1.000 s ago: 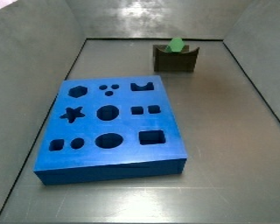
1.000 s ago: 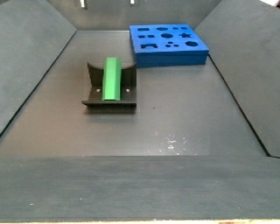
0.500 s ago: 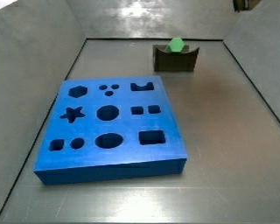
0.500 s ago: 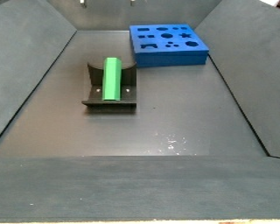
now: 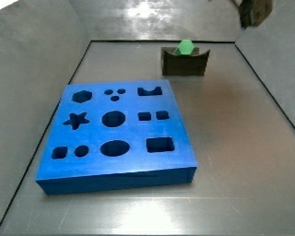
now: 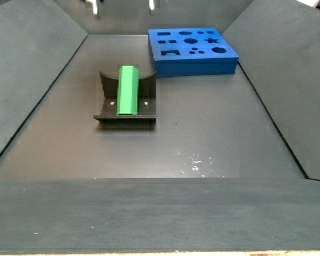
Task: Pick up the hexagon object. Move up. Place the hexagon object on the fixture. Regrasp the hexagon object. Move to above the board. Insert the hexagon object.
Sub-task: Regrasp the hexagon object.
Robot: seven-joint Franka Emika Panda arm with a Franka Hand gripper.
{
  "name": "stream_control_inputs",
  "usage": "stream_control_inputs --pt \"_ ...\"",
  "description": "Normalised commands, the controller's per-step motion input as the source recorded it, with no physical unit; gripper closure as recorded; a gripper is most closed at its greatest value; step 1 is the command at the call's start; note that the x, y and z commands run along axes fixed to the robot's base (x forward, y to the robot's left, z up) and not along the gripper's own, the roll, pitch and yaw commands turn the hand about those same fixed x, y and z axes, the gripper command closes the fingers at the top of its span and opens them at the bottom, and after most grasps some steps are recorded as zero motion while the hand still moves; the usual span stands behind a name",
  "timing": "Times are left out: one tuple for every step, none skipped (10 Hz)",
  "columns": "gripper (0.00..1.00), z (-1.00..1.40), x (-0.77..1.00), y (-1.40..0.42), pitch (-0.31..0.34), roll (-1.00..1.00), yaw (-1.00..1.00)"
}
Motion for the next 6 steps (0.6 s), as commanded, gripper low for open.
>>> stream_control_inputs --pt "0.00 -1.00 0.06 0.05 0.019 0.18 0.16" --pt "0.00 -1.00 0.07 0.04 0.000 0.15 0.14" --pt "0.00 -1.00 0.09 0.04 -0.016 0.13 0.13" --pt "0.00 -1.00 0.10 0.03 -0.032 0.11 0.11" --pt "0.00 -1.00 0.11 0.03 -0.045 0.10 0.09" --pt "0.00 -1.00 0.12 0.02 -0.054 0.08 0.07"
